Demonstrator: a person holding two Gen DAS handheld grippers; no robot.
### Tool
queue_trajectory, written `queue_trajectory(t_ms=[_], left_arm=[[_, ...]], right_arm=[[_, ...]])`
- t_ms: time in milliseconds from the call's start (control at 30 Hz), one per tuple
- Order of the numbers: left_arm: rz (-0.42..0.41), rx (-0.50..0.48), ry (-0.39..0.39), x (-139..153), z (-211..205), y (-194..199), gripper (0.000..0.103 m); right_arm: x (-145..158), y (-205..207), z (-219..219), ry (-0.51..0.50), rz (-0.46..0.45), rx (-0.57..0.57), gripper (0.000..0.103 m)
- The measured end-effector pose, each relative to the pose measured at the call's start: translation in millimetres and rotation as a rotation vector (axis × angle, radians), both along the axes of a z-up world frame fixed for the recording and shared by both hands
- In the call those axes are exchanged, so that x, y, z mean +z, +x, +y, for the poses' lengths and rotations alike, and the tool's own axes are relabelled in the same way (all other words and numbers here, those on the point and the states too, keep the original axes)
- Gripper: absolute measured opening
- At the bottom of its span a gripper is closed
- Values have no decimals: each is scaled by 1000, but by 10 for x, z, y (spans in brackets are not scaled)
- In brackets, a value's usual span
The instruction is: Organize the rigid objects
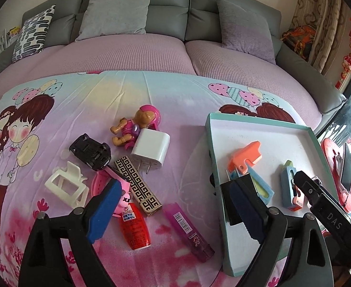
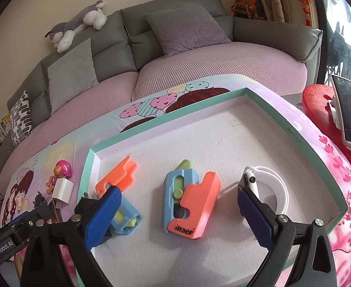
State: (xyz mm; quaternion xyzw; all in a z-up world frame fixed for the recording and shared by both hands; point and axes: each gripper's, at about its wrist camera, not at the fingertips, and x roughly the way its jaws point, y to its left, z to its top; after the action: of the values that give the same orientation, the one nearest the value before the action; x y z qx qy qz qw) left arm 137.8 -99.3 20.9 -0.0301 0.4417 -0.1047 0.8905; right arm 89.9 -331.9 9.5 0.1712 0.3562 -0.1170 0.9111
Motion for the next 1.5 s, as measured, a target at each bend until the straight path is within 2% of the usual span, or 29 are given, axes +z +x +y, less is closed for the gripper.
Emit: queue_trajectory(t_ms=[333, 633, 867, 1033, 1167, 1300, 1500], left_arm=[[-22, 103, 17, -75, 188, 41, 102], [-32, 143, 10, -75, 293, 75, 102], [-36, 174, 21, -66, 440, 93, 103], [-41, 191, 1, -44, 577, 105, 103], [-46, 219, -14, -22, 765, 127, 103], [-62, 298, -29, 0, 1075, 145, 103], [-51, 412, -62, -32, 1522, 156, 103]], right_arm=[[13, -8, 13, -8, -19, -7, 103], [32, 1, 50, -12, -32, -4, 103], [52, 37, 192, -41, -38, 29, 103], [69, 63, 311, -56, -47, 52, 103], [115, 79, 459, -94, -60, 72, 103], [219, 99, 665, -140, -85, 108, 103], [329, 195, 1114, -174, -105, 229, 103]])
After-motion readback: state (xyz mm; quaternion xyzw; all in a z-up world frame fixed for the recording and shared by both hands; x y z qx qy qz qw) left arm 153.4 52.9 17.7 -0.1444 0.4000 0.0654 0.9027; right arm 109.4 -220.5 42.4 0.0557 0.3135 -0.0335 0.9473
